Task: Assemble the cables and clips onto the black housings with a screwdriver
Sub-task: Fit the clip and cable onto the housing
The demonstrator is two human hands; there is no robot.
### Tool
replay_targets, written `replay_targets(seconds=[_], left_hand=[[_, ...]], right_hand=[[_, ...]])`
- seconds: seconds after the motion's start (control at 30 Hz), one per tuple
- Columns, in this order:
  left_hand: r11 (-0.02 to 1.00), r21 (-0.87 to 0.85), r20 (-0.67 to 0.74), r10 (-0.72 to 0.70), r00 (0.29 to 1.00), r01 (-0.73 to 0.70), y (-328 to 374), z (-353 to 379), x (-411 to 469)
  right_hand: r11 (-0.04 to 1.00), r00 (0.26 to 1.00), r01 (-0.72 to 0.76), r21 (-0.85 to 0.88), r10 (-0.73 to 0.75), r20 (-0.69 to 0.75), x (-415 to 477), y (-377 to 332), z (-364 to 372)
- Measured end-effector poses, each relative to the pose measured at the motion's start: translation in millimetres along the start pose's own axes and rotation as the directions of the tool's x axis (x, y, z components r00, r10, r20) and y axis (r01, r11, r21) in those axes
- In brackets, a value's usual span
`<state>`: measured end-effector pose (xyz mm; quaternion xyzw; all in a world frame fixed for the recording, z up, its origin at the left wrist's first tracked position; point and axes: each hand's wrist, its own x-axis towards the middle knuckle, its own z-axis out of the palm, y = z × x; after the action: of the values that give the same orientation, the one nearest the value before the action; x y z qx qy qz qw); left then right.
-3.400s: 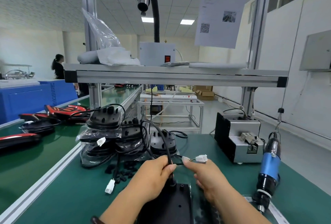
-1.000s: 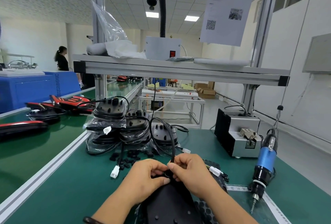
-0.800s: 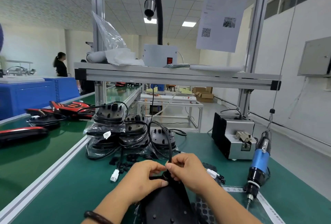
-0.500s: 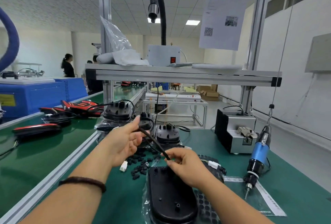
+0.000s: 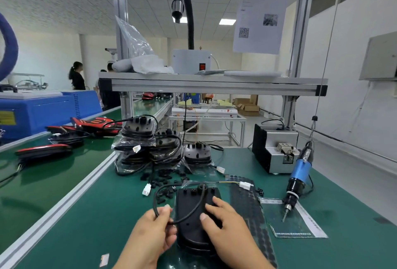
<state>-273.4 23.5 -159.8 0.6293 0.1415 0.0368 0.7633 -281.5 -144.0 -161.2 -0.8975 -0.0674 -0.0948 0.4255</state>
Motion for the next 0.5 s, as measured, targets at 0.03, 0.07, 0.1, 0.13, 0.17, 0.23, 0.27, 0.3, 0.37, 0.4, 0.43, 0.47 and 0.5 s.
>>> replay_targets(seconds=[0.03, 0.07, 0.1, 0.13, 0.17, 0.23, 0.27, 0.3, 0.37, 0.4, 0.43, 0.47, 0.5], left_hand=[[0.999, 0.031, 0.014, 0.012, 1.0, -0.012, -2.6, -2.5, -1.3], [0.997, 0.068, 0.026, 0.033, 0.999, -0.034, -3.4, -6.2, -1.6], [0.992, 0.109, 0.036, 0.06, 0.998, -0.063, -2.8, -10.1, -0.7], [0.983, 0.156, 0.043, 0.088, 0.995, -0.094, -1.4, -15.0, 1.2], [0.971, 0.206, 0.048, 0.115, 0.992, -0.122, 0.3, -19.8, 4.1], [0.94, 0.297, 0.049, 0.161, 0.986, -0.168, 4.3, -29.3, 11.6], [0.926, 0.329, 0.046, 0.178, 0.983, -0.183, 6.0, -33.2, 15.8], [0.915, 0.354, 0.041, 0.191, 0.981, -0.193, 6.9, -36.2, 20.6], [0.906, 0.372, 0.027, 0.207, 0.978, -0.202, 8.3, -39.5, 30.3], [0.906, 0.372, 0.018, 0.213, 0.977, -0.204, 8.9, -40.7, 35.4], [0.908, 0.367, 0.003, 0.216, 0.976, -0.202, 9.3, -41.1, 41.2], [0.913, 0.357, -0.019, 0.216, 0.976, -0.195, 10.3, -41.2, 46.7], [0.918, 0.349, -0.045, 0.216, 0.975, -0.188, 10.6, -41.4, 53.2]], right_hand=[[1.0, 1.0, 0.01, 0.0, -0.01, -0.006, -0.7, 0.1, -1.0], [1.0, 1.0, 0.019, 0.003, -0.019, -0.002, -1.7, 0.4, -2.2], [1.0, 1.0, 0.028, 0.005, -0.028, 0.004, -2.5, 1.5, -2.9], [0.999, 0.999, 0.035, 0.003, -0.035, 0.007, -4.0, 2.2, -3.7], [0.999, 0.999, 0.039, 0.0, -0.039, 0.002, -5.4, 3.4, -4.1], [0.999, 0.999, 0.032, -0.015, -0.032, -0.022, -6.5, 5.0, -5.1], [0.999, 0.999, 0.027, -0.034, -0.028, -0.035, -6.9, 4.9, -5.6], [0.997, 0.998, 0.028, -0.067, -0.031, -0.049, -7.0, 5.6, -5.9], [0.988, 0.999, 0.015, -0.157, -0.02, -0.032, -9.1, 3.3, -7.2], [0.981, 1.0, 0.008, -0.195, -0.011, -0.011, -11.1, 1.1, -8.3], [0.979, 1.0, 0.001, -0.206, -0.003, -0.01, -9.4, 0.6, -8.8], [0.982, 1.0, -0.015, -0.187, 0.011, -0.021, -8.8, -0.2, -9.2], [0.991, 1.0, -0.011, -0.134, 0.008, -0.021, -8.7, 4.2, -12.2]])
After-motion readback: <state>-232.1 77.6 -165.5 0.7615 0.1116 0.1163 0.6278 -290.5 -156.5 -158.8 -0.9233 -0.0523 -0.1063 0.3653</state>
